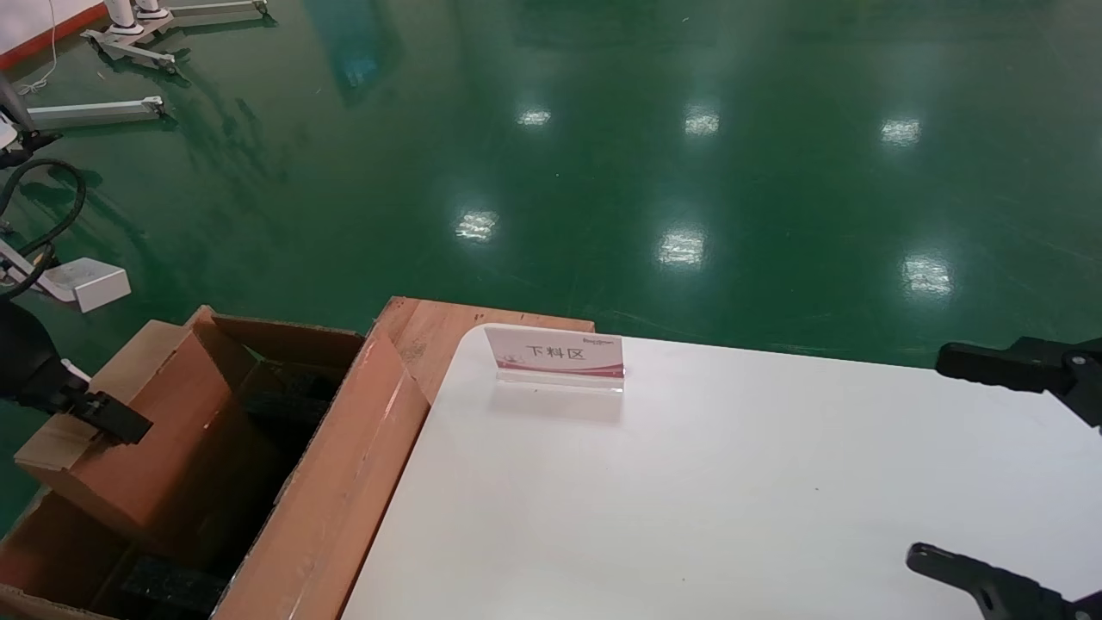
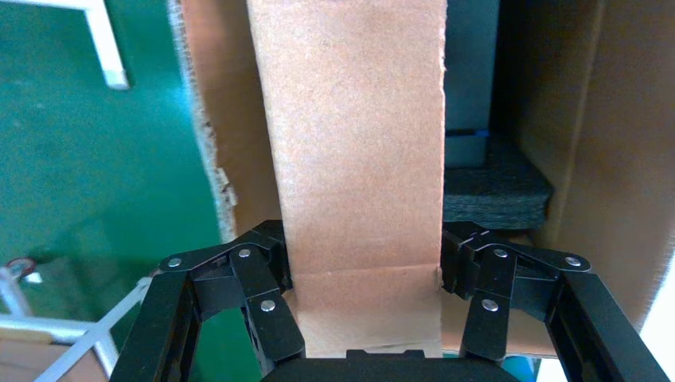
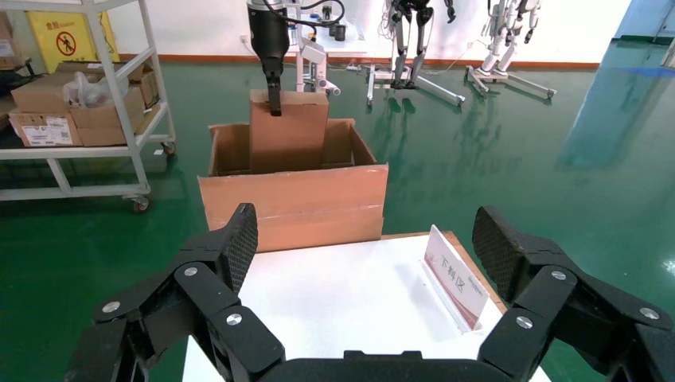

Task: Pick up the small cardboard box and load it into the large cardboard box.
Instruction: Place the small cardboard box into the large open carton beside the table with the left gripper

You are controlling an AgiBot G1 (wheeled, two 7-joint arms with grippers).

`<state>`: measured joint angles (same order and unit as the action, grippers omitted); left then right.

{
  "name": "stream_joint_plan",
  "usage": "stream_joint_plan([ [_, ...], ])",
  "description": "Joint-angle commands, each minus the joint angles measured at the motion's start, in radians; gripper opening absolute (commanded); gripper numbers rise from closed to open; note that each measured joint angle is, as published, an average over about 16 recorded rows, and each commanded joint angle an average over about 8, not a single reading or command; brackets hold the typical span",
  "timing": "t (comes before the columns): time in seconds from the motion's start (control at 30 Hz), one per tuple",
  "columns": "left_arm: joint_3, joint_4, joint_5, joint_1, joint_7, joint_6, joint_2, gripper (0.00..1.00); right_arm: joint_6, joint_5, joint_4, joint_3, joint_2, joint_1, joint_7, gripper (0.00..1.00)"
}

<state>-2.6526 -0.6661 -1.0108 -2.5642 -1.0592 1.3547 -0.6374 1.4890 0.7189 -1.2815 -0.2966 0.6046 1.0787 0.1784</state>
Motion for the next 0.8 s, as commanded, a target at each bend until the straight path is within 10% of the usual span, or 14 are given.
stream_joint_plan([
  [0.03,-0.004,-0.002,-0.007,0.003,-0.004,-0.006,-0.002,0.00,0.000,0.000,0.000,0.000,0.000,0.000,0.000,1.00],
  [0.8,-0.038,-0.036,-0.071,0.024,-0.052,-0.070,0.001,0.00,-0.001,-0.001,0.000,-0.001,-0.001,0.000,-0.001,1.00],
])
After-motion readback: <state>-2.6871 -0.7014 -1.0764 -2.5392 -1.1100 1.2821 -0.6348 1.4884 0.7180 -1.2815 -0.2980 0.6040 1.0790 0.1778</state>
